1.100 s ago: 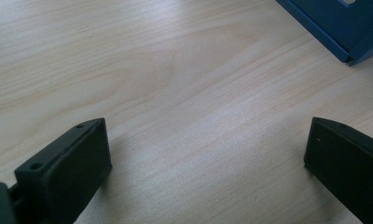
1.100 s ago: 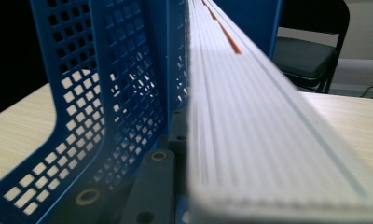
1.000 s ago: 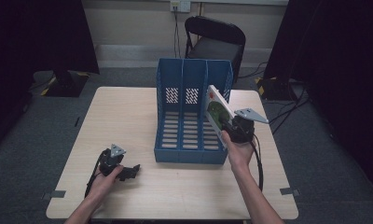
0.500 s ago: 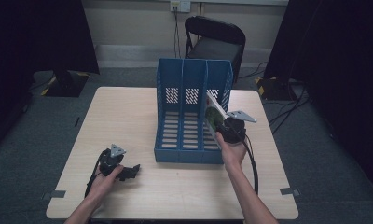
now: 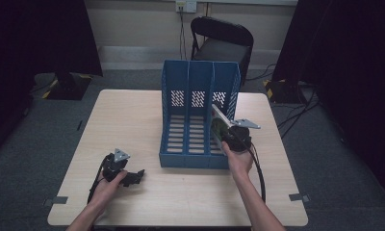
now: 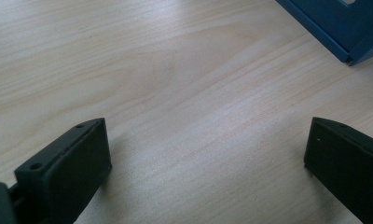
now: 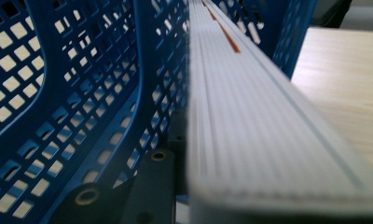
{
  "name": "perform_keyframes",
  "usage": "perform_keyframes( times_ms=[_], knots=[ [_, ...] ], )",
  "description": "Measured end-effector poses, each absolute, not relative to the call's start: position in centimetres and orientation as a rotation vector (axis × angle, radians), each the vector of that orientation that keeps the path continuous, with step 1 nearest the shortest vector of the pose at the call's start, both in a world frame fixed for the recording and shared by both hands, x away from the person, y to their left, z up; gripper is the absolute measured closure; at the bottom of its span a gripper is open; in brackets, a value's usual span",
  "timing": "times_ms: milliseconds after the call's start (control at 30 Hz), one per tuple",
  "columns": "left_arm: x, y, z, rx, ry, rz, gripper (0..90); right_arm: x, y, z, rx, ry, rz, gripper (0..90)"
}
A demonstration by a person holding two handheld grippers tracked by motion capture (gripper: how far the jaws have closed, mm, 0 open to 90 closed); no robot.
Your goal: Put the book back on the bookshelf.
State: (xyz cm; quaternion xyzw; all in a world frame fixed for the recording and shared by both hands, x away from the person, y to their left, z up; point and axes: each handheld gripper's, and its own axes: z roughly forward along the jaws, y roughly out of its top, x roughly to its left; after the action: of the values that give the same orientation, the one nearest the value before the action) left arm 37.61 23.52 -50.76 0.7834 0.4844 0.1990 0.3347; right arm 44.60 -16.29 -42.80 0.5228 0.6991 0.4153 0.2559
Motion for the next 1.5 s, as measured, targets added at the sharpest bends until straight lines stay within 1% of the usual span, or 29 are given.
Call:
perform_keyframes(
  times_ms=[667, 1033, 1167, 1333, 1500],
  knots=[
    [37.6, 23.5, -50.7, 2.057, 1.253, 0.518, 0.0, 43.6, -16.7, -44.2, 1.420, 1.932, 1.114, 74.9],
    [37.6, 23.5, -50.7, 2.061, 1.245, 0.516, 0.0, 43.0, -17.7, -42.9, 1.390, 1.918, 1.176, 68.3],
    [37.6, 23.4, -50.7, 2.061, 1.246, 0.516, 0.0, 43.0, -17.9, -42.6, 1.369, 1.911, 1.202, 67.9],
    [37.7, 23.4, -50.7, 2.060, 1.246, 0.515, 0.0, 42.8, -17.3, -43.0, 1.349, 1.922, 1.216, 69.5],
    [37.7, 23.4, -50.7, 2.068, 1.237, 0.514, 0.0, 42.6, -16.2, -43.6, 1.310, 1.930, 1.171, 68.6]
  ],
)
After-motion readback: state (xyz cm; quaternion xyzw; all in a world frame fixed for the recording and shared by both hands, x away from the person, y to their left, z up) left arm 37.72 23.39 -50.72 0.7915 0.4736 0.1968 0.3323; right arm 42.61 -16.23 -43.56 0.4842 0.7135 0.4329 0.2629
